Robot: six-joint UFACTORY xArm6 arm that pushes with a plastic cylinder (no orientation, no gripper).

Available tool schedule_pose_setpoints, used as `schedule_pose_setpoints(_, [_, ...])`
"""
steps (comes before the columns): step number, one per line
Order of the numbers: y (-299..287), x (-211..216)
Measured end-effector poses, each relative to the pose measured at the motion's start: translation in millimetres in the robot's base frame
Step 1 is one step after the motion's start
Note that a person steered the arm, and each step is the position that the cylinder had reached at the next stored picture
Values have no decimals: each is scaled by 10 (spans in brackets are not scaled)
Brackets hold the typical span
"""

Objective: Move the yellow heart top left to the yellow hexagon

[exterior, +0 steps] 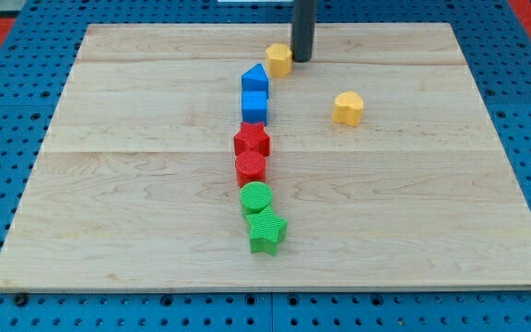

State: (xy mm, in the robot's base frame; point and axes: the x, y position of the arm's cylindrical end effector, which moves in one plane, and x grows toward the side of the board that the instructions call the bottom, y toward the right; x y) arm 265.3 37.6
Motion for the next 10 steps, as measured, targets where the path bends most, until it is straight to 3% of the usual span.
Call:
schedule_pose_setpoints(1, [-249,0])
schedule_pose_setpoints(2, [14,38])
schedule_pose_setpoints(3, [768,355])
schedule_pose_setpoints(4, [1455,1047])
schedule_pose_setpoints(5, [1209,1486])
schedule_pose_setpoints(8, [1007,677])
schedule_pose_setpoints(9, [1247,1164])
schedule_pose_setpoints(10, [794,1397])
